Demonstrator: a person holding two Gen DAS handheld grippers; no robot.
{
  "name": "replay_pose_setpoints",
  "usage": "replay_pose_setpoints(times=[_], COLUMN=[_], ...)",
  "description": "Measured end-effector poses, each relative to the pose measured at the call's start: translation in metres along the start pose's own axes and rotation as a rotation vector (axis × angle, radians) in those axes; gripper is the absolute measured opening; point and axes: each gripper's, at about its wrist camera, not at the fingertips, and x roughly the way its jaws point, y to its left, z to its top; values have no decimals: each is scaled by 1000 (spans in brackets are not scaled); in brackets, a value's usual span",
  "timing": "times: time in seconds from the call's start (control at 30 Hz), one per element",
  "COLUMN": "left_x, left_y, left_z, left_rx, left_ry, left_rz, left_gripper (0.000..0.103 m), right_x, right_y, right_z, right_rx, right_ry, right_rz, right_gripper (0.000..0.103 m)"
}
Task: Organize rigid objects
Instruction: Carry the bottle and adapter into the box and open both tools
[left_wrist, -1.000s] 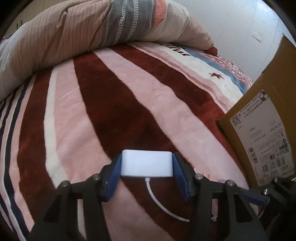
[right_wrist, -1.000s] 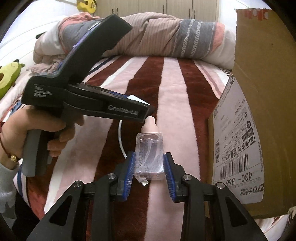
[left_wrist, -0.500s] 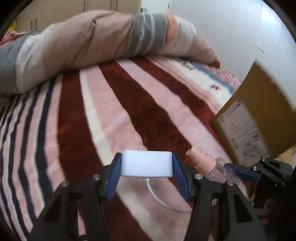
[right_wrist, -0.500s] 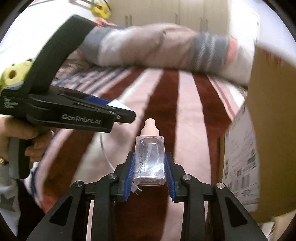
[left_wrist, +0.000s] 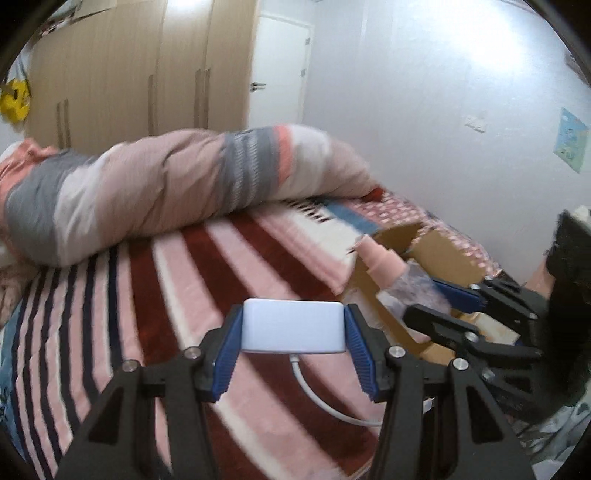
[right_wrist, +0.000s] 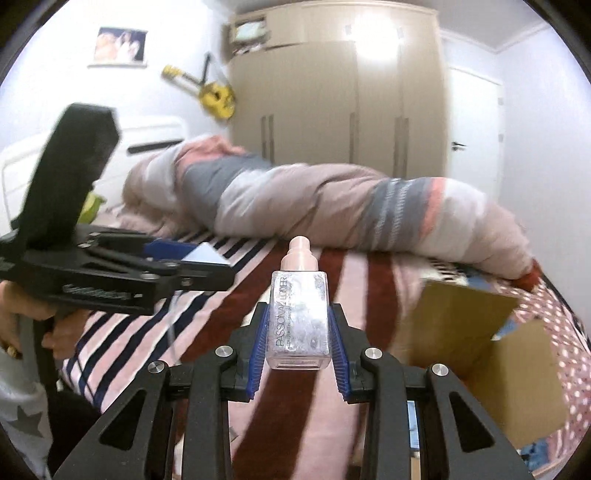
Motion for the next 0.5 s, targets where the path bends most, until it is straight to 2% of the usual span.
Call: replay_pose_setpoints(times=[0.23,0.5], left_x=[32,104], left_y=[-66,-119], left_z=[40,59], left_rx=[86,147], left_ry=[-8,73], left_rz=[-86,-119], left_gripper=[51,51], right_x=[-26,-22], right_y=[-70,-130], right_z=[-8,-36], right_rx=[121,167], right_ry=[-19,69], right_rz=[-101,-169], right_gripper=[27,27])
